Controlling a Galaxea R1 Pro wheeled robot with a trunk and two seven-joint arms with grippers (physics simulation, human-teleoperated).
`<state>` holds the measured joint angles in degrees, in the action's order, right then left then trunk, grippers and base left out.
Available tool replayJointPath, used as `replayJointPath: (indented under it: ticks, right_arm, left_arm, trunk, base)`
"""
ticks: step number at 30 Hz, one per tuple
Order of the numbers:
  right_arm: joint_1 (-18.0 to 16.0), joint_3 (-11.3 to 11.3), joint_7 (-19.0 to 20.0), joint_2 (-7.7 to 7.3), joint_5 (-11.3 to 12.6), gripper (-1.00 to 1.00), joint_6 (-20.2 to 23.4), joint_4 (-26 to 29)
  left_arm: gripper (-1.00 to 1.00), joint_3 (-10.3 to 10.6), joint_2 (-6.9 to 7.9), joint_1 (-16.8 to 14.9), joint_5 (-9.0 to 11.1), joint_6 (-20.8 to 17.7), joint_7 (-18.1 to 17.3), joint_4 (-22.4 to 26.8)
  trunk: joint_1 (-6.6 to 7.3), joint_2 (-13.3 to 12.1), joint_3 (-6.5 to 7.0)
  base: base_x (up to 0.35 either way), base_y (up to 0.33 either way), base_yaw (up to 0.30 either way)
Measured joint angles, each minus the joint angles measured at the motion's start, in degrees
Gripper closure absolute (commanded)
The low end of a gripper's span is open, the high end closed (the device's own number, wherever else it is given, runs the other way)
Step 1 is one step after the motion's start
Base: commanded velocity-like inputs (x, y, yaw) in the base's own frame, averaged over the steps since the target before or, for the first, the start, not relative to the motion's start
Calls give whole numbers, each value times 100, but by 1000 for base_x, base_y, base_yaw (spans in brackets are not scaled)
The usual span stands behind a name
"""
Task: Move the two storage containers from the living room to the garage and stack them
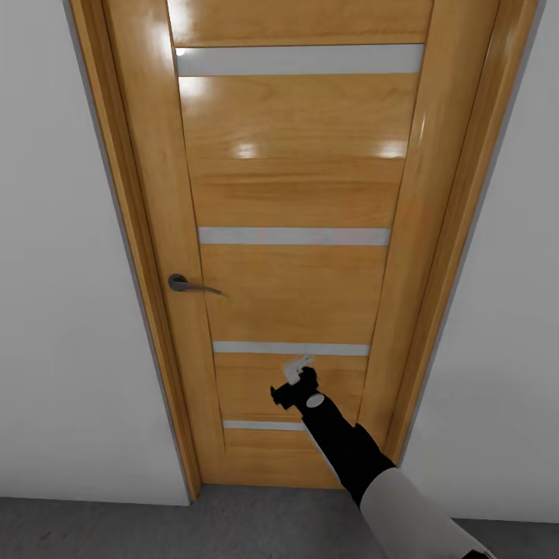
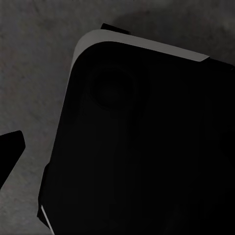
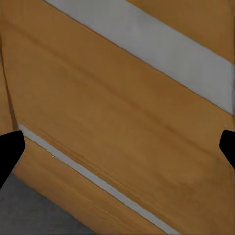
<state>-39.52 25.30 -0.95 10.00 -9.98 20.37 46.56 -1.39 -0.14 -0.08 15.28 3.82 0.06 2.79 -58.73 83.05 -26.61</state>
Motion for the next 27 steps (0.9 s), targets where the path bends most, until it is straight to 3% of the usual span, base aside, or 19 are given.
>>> replayJointPath:
  ticks: [5,8,12,15,18,22,27]
  right_arm:
    - [-215,111,14,0,30,-100,-25,137]
    - [-509,131,32,0,73,-100,-11,99]
    - [-1025,165,50,0,171,-100,-17,-336]
    - [-1286,222,58,0,374,-100,-73,-654]
    - [-1360,532,61,0,461,-100,-108,-752]
    - [-1376,743,58,0,479,-100,-114,-775]
    - [-1379,785,68,0,486,-100,-116,-776]
  left_arm:
    - [-100,-5,0,0,1,0,7,0]
    - [-100,-6,-1,0,1,0,9,1]
    - [-100,-7,-2,0,1,0,9,1]
    - [-100,-6,-2,0,1,0,12,1]
    - [-100,0,-2,0,1,0,10,1]
    - [-100,1,-2,0,1,0,10,1]
    - [-100,2,0,0,1,0,10,1]
  trunk:
    - [0,0,0]
    - [0,0,0]
    - [0,0,0]
    - [1,0,0]
    - [3,0,0]
    - [3,0,0]
    - [4,1,0]
  base:
    - [0,0,0]
    - [0,0,0]
    - [0,0,0]
    - [75,0,0]
    - [238,0,0]
    - [302,0,0]
    - [321,0,0]
